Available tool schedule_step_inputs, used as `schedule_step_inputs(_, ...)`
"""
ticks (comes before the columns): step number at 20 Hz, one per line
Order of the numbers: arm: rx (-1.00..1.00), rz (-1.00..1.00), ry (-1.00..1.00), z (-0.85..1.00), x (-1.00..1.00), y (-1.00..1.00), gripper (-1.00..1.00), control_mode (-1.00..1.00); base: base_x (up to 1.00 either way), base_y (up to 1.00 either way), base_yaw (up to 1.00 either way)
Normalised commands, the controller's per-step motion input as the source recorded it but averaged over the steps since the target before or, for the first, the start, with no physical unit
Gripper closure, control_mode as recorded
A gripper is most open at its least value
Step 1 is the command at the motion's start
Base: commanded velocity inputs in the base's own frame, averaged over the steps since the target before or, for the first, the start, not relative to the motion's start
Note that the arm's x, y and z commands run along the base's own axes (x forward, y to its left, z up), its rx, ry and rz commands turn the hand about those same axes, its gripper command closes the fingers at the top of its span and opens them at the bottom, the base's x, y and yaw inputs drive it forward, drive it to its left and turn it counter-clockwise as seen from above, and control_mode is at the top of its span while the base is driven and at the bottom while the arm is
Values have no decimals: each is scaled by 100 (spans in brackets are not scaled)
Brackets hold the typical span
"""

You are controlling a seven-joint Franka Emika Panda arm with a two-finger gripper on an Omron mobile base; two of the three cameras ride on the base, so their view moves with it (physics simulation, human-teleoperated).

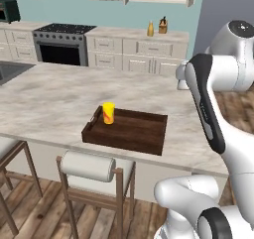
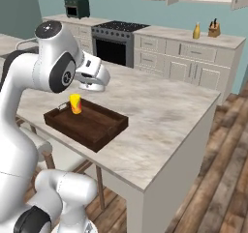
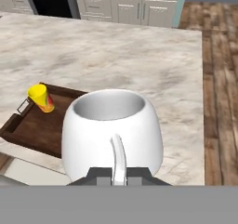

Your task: There is a tray on the dining counter. Grab the cup, mug, and pitcher and place them on the tray. The pitcher may be placed next to the tray if it cannot fit the tray.

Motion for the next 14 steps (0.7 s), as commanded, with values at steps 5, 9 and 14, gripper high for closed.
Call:
schedule_step_inputs(5,0,29,3,-7,2,40,100,-100,0,0,0)
schedule_step_inputs(9,0,40,3,-18,17,42,100,-100,0,0,0)
schedule_step_inputs(14,0,41,4,-22,34,42,100,-100,0,0,0)
